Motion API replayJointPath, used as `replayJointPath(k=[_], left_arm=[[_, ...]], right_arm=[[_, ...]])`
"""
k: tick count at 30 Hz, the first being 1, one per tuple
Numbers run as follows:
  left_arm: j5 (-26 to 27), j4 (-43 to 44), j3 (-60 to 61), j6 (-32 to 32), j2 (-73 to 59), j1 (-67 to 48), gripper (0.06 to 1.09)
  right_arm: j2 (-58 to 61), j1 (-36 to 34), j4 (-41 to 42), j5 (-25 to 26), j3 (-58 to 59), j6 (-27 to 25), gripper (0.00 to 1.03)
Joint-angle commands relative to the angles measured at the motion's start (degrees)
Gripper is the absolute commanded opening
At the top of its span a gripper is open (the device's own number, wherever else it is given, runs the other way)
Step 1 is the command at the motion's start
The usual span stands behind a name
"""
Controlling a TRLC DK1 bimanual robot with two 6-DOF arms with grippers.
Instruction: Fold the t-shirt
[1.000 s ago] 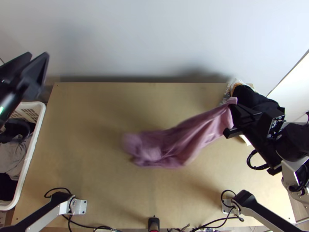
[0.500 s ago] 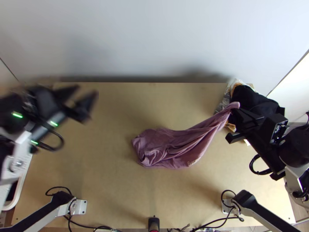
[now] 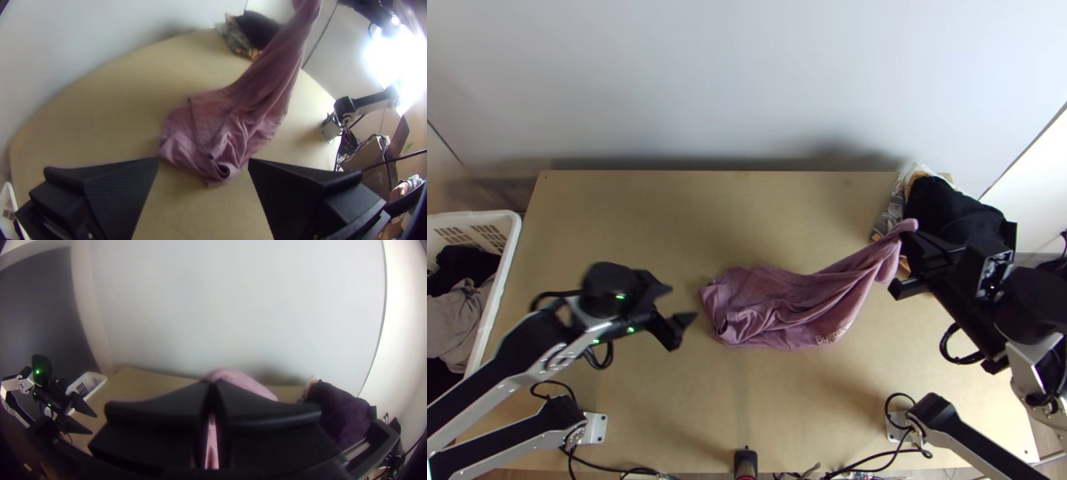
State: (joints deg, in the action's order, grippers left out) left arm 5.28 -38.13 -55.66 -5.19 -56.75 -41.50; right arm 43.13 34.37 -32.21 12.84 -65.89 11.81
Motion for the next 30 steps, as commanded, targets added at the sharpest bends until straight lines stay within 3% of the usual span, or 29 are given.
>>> replayJointPath(k=[1,9,20,30], left_arm=[[4.21,-1.33,5.74,-3.95,-5.56,-6.76,1.04],[6.85,1.57,3.19,-7.03,-18.48,-9.66,1.04],[5.80,10.97,3.19,-4.48,-26.83,-11.50,1.04],[-2.82,15.54,0.20,-4.92,-35.62,-11.68,1.02]], right_arm=[[1.16,0.00,0.92,0.08,1.46,0.49,0.03],[1.60,0.00,1.01,0.17,1.20,0.14,0.03],[0.81,-0.97,-0.93,0.25,-0.56,1.11,0.03],[-0.07,-1.32,-2.07,0.25,-1.44,1.11,0.03]])
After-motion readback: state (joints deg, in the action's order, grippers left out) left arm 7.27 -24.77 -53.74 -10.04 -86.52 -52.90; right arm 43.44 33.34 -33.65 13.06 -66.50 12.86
